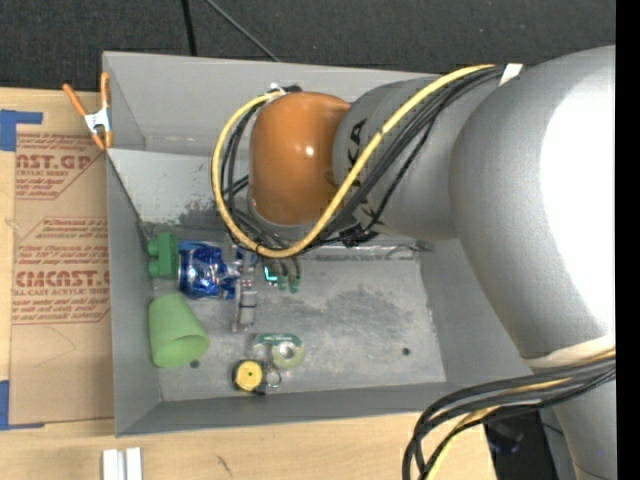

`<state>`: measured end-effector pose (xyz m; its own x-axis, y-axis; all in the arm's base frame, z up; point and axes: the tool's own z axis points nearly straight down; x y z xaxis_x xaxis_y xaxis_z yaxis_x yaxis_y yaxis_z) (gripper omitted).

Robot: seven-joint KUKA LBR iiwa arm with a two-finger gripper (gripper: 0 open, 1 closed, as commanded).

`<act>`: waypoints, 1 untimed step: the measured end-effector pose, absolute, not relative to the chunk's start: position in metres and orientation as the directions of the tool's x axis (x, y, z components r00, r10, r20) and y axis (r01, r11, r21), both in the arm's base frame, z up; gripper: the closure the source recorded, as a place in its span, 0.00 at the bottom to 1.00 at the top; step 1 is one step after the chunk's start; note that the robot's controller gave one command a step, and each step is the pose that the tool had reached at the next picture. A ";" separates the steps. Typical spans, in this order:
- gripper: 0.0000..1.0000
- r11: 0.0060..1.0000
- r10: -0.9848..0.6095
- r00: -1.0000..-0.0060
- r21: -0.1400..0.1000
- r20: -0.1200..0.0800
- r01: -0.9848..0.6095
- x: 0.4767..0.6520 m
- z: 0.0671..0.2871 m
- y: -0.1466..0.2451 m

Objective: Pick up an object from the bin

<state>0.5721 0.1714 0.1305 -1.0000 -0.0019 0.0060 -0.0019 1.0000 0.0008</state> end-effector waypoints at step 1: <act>0.00 0.998 0.069 -0.998 0.000 0.001 0.069 0.593 0.070 0.142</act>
Offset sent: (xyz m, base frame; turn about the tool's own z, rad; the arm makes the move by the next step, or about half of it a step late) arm 0.0217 -0.0286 -0.0568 0.0699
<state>0.5935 0.1421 0.0703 -0.9976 0.0694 0.0012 0.0694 0.9976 -0.0001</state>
